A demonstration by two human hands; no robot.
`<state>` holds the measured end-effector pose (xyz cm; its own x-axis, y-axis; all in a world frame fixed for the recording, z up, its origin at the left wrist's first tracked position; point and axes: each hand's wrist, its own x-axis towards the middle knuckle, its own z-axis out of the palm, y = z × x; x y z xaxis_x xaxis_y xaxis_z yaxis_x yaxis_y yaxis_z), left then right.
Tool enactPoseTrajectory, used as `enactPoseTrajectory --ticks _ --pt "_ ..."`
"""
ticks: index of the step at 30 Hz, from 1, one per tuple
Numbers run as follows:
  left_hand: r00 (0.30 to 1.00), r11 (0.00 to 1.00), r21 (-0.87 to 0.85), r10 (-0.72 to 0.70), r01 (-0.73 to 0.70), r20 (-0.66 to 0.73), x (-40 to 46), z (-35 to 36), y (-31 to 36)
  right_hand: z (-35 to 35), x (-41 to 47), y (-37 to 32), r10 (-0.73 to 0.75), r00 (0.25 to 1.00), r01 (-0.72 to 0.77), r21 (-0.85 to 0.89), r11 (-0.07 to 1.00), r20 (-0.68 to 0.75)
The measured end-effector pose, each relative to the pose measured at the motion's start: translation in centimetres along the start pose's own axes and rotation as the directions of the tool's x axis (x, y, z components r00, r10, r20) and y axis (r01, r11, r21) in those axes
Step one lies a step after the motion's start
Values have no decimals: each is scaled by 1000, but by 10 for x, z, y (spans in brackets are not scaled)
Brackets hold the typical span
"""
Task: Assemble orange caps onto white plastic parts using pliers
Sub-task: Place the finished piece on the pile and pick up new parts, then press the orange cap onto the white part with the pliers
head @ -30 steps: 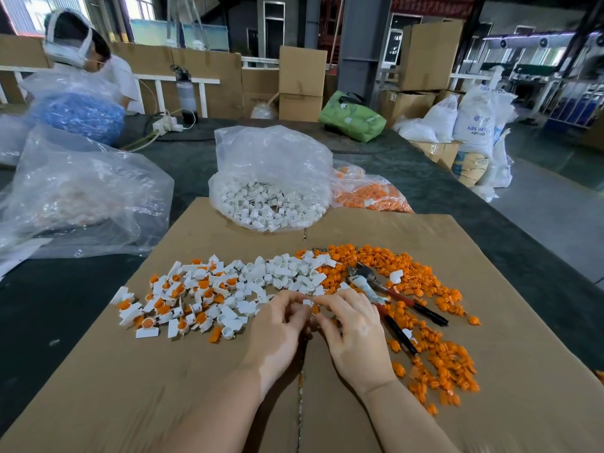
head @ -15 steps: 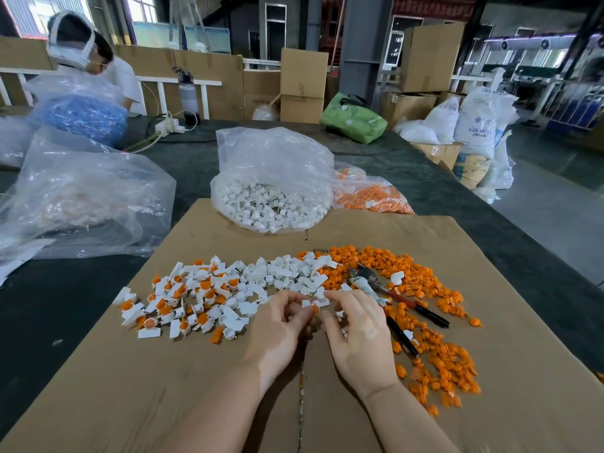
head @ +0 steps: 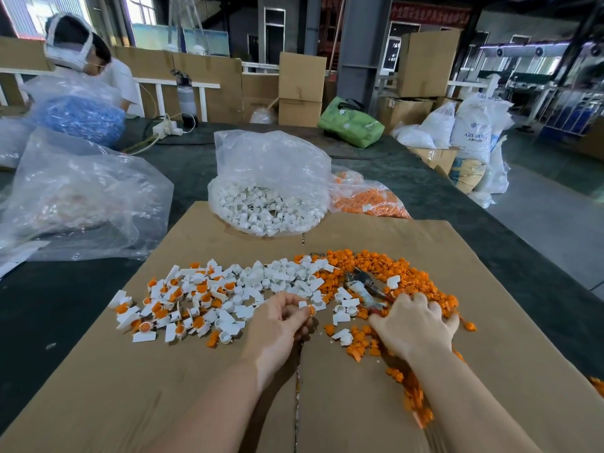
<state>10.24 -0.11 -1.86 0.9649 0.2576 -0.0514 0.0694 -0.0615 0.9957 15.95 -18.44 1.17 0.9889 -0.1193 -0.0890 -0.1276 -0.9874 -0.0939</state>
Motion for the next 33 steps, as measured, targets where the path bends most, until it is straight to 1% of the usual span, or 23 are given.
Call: enactPoseTrajectory --ticks 3,6,10,11,13,15,16,18,20,23,25,28,30,33 --pt "1000 1000 9 -7 7 -13 0 -1 0 0 1 0 -7 1000 7 -14 1000 -4" --pt "999 1000 27 -13 13 -31 1 -1 1 1 2 -1 -8 1000 8 6 1000 -14" --pt "998 999 10 -44 44 -46 4 0 4 -1 -3 -2 -77 992 84 67 994 -104" --pt "997 998 -25 -60 59 -49 5 0 6 -4 -6 -2 -99 986 111 82 990 -136" --pt "993 984 -148 -104 95 -54 6 1 12 -11 -11 -5 -171 963 198 120 973 -208" --pt "989 955 -271 -140 123 -45 7 0 17 -19 -19 -11 -268 939 308 182 934 -215" --pt "989 950 -287 -143 126 -39 8 -1 19 -23 -23 -15 -301 936 339 249 907 -181" --pt "990 952 -281 -138 123 -34 10 -3 23 -27 -30 -24 -335 941 323 426 845 -49" --pt "988 940 -313 -153 135 -34 14 -4 27 -30 -35 -29 -367 926 252 578 776 89" --pt "981 926 -344 -185 157 -51 18 -6 32 -31 -41 -33 -418 874 124 718 685 248" --pt "979 930 -333 -188 154 -73 21 -9 31 -33 -43 -35 -417 845 38 742 669 334" --pt "978 942 -303 -183 145 -103 24 -12 30 -37 -45 -38 -412 808 -54 750 659 420" --pt "977 942 -303 -183 142 -113 25 -12 30 -39 -45 -40 -414 793 -88 757 647 446" --pt "975 942 -305 -184 140 -121 26 -12 29 -41 -45 -41 -421 784 -94 757 646 456"
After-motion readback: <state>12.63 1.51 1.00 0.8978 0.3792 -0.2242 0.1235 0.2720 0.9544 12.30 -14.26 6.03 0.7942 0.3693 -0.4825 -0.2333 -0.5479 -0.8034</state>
